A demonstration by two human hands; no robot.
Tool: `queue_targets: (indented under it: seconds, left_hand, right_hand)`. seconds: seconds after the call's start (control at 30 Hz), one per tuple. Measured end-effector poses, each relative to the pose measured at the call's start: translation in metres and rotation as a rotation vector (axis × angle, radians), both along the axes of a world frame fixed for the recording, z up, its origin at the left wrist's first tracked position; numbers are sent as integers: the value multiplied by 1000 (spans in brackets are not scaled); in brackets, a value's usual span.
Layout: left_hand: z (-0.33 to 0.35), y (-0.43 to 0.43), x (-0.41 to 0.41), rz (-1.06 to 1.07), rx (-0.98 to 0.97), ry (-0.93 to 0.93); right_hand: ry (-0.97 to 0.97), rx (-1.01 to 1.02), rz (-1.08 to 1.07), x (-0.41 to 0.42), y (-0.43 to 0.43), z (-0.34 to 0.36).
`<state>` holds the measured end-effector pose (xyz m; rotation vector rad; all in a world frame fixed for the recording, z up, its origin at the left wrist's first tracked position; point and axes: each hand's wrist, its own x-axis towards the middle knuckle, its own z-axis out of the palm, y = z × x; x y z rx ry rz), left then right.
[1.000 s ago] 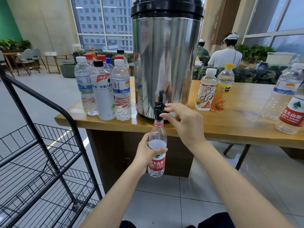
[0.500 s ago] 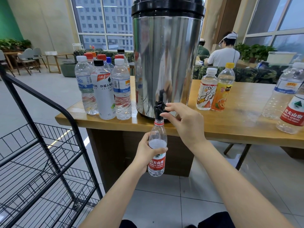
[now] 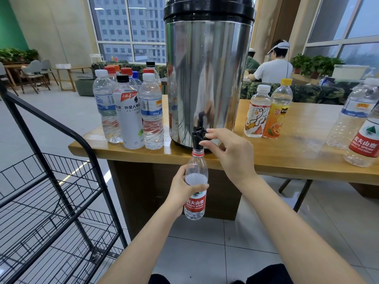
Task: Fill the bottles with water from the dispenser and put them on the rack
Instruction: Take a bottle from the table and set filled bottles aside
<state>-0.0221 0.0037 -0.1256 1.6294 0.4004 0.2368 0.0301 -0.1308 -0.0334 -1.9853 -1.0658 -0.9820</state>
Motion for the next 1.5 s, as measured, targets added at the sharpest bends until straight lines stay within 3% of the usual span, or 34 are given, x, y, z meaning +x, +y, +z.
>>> queue_targets:
  seconds: [1.5]
  left_hand:
    - [-1, -1, 2, -1, -35, -17]
  right_hand:
    - [25, 9, 8, -1, 0, 0]
